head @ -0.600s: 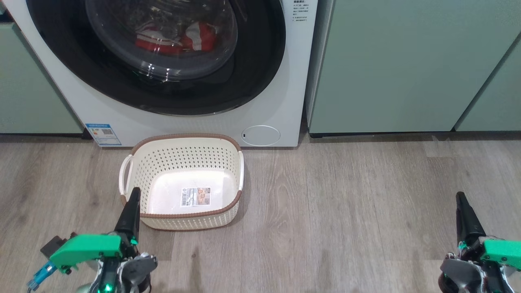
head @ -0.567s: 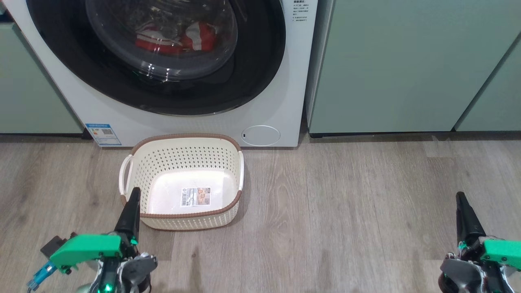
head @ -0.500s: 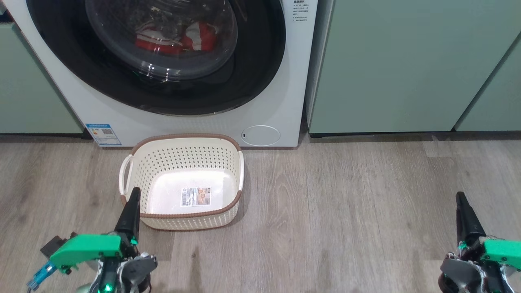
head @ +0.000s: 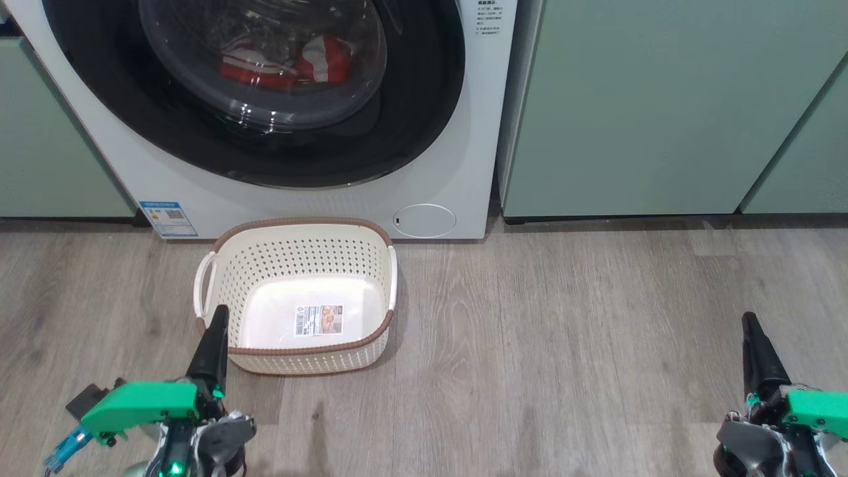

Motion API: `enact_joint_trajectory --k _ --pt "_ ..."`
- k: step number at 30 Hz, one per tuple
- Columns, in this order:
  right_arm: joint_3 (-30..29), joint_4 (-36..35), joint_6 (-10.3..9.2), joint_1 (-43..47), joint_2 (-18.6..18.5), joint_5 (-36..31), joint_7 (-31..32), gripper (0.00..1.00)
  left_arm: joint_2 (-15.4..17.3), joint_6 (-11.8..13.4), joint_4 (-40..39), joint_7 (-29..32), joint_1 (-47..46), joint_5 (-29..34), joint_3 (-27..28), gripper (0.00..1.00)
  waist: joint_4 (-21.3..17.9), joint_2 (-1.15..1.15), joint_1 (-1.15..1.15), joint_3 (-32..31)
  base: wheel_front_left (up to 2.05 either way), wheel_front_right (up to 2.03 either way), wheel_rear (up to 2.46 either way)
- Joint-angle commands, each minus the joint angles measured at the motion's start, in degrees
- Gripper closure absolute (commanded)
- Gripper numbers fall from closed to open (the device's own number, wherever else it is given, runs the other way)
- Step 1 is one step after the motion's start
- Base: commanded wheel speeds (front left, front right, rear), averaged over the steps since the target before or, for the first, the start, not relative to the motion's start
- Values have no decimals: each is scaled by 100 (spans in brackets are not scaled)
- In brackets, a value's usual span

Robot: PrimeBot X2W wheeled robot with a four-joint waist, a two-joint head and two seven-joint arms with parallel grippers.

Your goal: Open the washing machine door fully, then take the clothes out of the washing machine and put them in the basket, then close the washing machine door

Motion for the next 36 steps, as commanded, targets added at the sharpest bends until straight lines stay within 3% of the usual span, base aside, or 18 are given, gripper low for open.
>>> enact_joint_trajectory --k 1,36 --pt "111 -211 45 -267 -49 -64 39 100 33 -39 -198 35 -301 18 180 100 0 0 0 0 0 0 0" --pt "114 -211 45 -266 -49 -61 37 100 33 -39 -198 35 -301 18 180 100 0 0 0 0 0 0 0"
